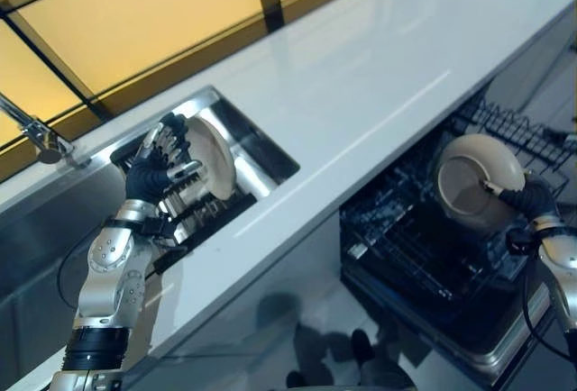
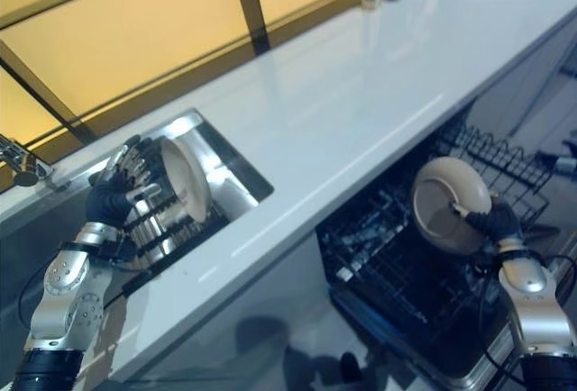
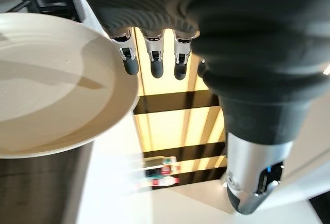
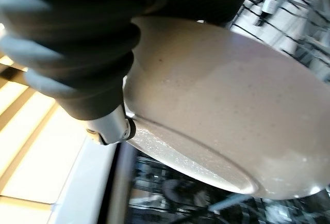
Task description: Pick up plates and place into dishwasher.
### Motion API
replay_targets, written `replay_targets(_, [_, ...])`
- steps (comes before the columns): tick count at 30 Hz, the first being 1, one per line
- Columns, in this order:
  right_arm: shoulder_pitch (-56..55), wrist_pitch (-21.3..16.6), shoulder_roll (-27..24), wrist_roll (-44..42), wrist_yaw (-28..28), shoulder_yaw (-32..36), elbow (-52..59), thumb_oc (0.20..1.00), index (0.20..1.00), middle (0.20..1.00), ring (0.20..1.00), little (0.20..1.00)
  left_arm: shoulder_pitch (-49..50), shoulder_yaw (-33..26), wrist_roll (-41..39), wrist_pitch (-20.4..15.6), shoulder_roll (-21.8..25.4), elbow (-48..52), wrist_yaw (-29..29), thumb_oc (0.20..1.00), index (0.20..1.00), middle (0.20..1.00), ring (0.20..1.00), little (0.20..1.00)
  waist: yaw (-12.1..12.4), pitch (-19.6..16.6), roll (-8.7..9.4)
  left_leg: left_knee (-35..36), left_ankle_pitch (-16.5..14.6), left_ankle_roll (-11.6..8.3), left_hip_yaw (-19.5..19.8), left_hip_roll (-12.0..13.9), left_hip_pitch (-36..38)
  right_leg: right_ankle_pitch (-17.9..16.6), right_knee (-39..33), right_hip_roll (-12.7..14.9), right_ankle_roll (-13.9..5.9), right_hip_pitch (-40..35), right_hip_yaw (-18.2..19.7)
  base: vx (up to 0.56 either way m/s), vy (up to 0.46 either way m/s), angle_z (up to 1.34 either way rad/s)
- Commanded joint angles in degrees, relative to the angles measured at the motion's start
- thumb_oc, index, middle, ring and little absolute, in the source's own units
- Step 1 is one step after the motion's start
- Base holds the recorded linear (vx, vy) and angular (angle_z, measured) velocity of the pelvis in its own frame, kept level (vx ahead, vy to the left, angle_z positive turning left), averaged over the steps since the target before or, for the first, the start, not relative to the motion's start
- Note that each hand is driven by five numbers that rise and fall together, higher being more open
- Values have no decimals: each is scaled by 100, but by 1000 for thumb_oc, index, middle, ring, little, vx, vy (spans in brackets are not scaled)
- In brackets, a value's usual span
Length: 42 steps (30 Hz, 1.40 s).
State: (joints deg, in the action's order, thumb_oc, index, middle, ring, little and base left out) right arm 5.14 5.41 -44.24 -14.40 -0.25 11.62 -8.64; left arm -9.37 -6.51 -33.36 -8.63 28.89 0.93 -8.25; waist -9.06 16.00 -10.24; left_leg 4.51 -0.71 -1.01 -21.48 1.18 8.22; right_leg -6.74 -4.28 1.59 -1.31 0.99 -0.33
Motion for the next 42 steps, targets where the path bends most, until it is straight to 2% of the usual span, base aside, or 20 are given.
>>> replay_targets(1, [588,-191,-305,-215,99,-93,-3,200,200,200,200,200,-328,98,-166,-363,85,-26,206,1000,1000,1000,1000,1000,-80,-18,286,-1176,-644,160,291,-203,-667,1012,1221,482,-383,465,-170,41,20,-1])
replay_targets(10, [106,-218,-223,-143,489,-158,-207,200,200,200,200,200,-175,350,-127,-460,-69,83,254,1000,1000,1000,1000,1000,-89,148,178,-1189,-623,180,366,-315,-723,1044,1272,544,-355,531,-207,45,-3,2])
replay_targets(15, [123,-64,-130,-192,647,-257,-323,200,200,200,200,200,-178,456,-131,-508,-156,55,306,1000,1000,1000,1000,1000,-105,276,78,-1211,-572,169,404,-334,-774,1048,1352,546,-362,606,-179,33,17,0])
replay_targets(24, [-302,78,63,442,1146,-407,-517,200,200,200,200,200,-78,509,-76,-416,-230,206,366,1000,1000,1000,1000,1000,-121,399,78,-1403,-549,162,429,-342,-895,999,1414,602,-394,677,-149,39,-1,1])
replay_targets(34, [254,195,10,684,1060,-1192,-1205,200,200,200,200,200,-576,851,-149,-520,-57,214,699,1000,1000,1000,1000,1000,-32,854,-98,-1655,-447,151,542,-359,-1442,934,1642,661,-347,1187,-95,-76,-8,-5])
replay_targets(37, [345,163,75,1032,1037,-1356,-1353,200,200,200,200,200,-697,859,-205,-519,-2,243,772,1000,1000,1000,1000,1000,-15,942,-155,-1664,-414,150,572,-367,-1549,918,1655,665,-319,1277,-87,-67,2,-2])
replay_targets(42, [426,153,-1,1933,893,-1640,-1529,200,200,200,200,200,-896,849,-300,-417,164,340,860,1000,1000,1000,1000,1000,25,1054,-126,-1714,-375,142,611,-345,-1683,866,1660,660,-282,1362,-113,-58,-28,-4])
